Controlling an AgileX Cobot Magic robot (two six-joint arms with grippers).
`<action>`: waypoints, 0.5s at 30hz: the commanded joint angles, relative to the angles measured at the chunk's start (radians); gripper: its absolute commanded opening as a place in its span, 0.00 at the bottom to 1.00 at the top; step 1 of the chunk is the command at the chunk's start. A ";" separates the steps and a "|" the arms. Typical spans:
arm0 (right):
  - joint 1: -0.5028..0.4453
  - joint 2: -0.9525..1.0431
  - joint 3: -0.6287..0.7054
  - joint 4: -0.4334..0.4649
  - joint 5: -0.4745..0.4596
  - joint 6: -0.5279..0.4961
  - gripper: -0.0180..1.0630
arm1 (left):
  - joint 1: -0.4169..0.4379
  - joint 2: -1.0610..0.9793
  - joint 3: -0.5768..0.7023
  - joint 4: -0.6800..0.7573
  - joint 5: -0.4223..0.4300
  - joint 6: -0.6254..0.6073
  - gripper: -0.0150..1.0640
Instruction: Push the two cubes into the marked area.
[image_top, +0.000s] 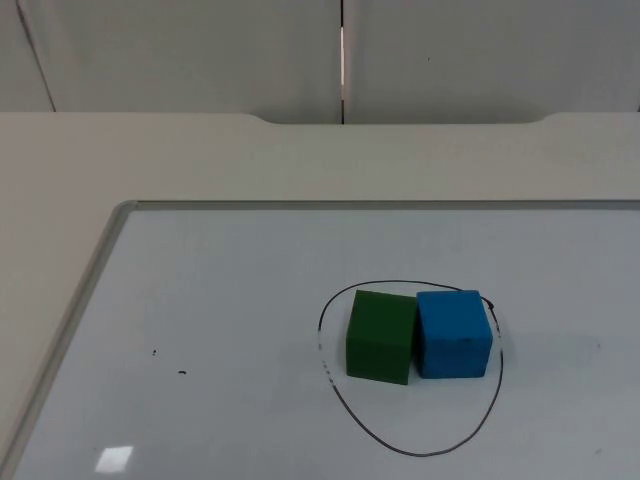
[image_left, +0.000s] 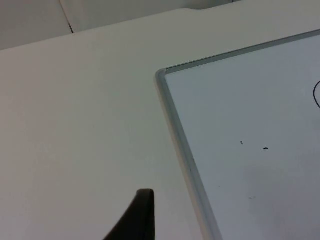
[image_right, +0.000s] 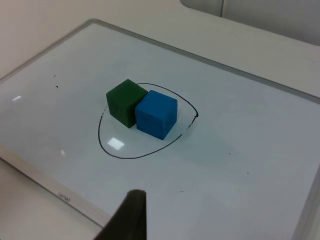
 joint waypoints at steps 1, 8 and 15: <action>-0.003 -0.003 0.010 -0.002 0.001 0.008 0.99 | 0.005 -0.004 0.004 0.001 -0.003 0.002 0.99; -0.003 -0.003 0.010 -0.002 0.001 0.008 0.99 | 0.005 -0.004 0.004 0.001 -0.003 0.002 0.99; -0.003 -0.003 0.010 -0.002 0.001 0.008 0.99 | 0.005 -0.004 0.004 0.001 -0.003 0.002 0.99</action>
